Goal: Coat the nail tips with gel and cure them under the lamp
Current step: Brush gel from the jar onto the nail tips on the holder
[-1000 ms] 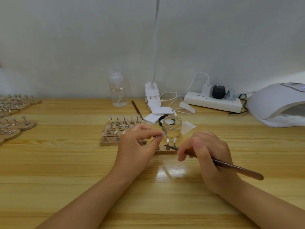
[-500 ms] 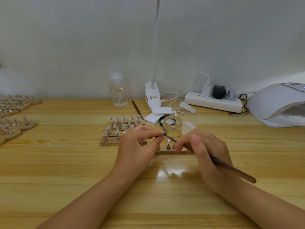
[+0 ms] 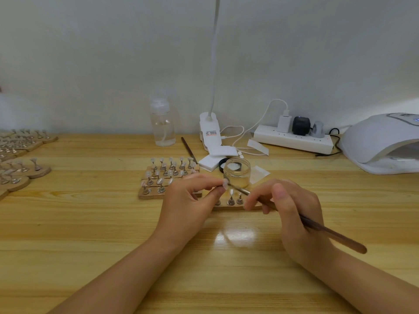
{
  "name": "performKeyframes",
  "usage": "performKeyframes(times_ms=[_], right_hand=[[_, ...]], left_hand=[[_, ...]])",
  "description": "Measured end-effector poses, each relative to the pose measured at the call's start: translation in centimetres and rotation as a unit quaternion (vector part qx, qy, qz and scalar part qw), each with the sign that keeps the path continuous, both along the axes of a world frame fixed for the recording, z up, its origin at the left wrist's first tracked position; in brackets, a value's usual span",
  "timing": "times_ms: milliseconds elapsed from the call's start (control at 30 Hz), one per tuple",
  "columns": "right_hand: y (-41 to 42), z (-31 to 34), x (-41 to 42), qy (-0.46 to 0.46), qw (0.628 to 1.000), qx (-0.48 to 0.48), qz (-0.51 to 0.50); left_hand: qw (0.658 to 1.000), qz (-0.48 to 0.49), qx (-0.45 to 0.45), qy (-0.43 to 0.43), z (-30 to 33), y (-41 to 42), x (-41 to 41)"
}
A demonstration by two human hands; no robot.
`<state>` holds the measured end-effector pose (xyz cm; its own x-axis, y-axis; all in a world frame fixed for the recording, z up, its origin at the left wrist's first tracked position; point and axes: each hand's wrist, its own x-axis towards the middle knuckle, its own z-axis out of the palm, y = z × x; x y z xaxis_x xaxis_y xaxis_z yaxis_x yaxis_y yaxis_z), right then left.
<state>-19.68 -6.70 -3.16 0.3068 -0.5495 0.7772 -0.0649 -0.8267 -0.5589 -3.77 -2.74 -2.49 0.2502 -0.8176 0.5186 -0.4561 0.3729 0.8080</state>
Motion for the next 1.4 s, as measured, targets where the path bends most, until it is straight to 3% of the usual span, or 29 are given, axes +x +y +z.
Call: performKeyframes(times_ms=[500,733,1033,1400], right_hand=[[0.2,0.1,0.0,0.026,0.999,0.032,0.002],[0.3,1.1,0.2,0.042,0.995,0.010,-0.094],[0.0,0.8,0.5,0.086,0.995,0.007,-0.051],[-0.1,0.7,0.4,0.085,0.995,-0.005,-0.043]], left_hand=[[1.000,0.001,-0.002,-0.002,-0.2,-0.3,0.2],[1.000,-0.003,-0.009,0.002,-0.1,-0.1,0.0],[0.995,-0.020,-0.044,-0.090,-0.2,0.0,-0.2],[0.992,-0.040,-0.062,-0.102,-0.2,0.0,-0.3]])
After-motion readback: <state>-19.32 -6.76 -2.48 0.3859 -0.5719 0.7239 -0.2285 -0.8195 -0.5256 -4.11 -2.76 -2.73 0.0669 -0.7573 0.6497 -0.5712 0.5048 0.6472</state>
